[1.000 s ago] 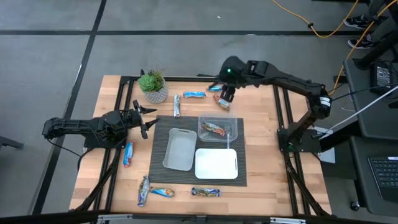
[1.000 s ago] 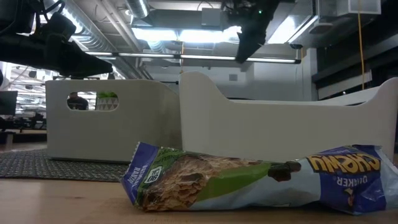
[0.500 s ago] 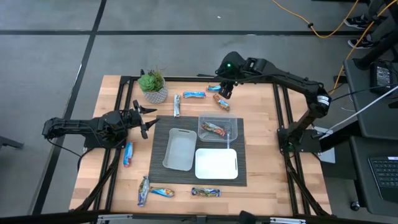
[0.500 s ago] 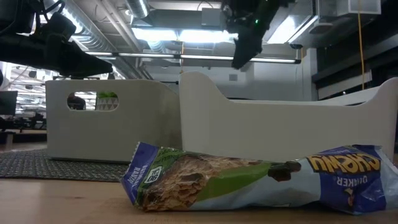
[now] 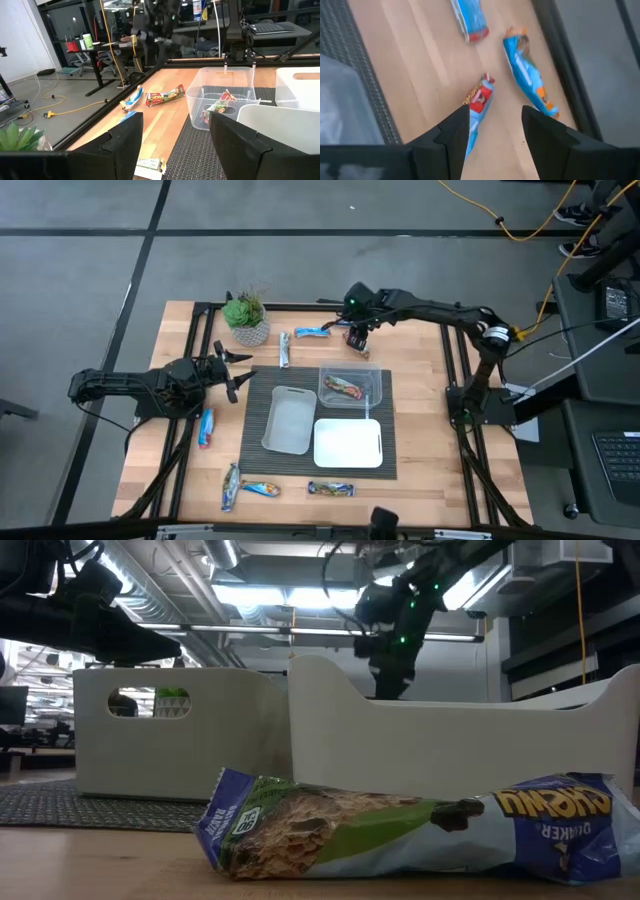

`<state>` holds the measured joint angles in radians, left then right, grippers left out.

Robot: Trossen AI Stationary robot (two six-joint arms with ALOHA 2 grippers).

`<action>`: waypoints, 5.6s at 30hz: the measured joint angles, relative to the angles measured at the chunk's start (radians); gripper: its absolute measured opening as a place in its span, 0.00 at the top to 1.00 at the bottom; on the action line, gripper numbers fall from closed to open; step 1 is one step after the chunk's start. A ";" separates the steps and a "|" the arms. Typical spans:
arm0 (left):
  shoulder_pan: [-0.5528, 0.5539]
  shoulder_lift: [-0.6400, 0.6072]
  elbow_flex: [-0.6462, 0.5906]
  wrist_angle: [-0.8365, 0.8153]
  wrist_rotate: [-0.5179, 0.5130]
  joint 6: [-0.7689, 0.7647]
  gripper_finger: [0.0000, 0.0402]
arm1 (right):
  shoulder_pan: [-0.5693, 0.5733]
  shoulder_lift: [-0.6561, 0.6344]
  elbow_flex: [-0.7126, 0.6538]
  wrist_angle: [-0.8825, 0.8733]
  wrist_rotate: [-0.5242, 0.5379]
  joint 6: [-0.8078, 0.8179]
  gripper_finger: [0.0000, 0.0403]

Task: Pick and place Granola Bars by type
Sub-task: Put the red granola bar into the transparent bin

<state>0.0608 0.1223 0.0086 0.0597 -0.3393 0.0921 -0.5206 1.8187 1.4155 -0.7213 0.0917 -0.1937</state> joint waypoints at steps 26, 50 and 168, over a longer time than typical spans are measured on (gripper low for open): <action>0.000 0.000 0.000 0.000 0.000 0.000 0.45 | -0.041 0.150 -0.001 0.048 -0.121 -0.020 0.54; 0.000 0.000 0.000 0.000 0.000 0.000 0.45 | -0.041 0.150 -0.001 0.075 -0.067 0.062 0.31; 0.000 0.000 0.000 0.000 0.000 0.000 0.45 | 0.444 -0.531 -0.344 0.402 0.001 0.063 0.89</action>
<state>0.0607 0.1223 0.0088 0.0600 -0.3393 0.0921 -0.0766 1.2877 1.0719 -0.3196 0.0927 -0.1308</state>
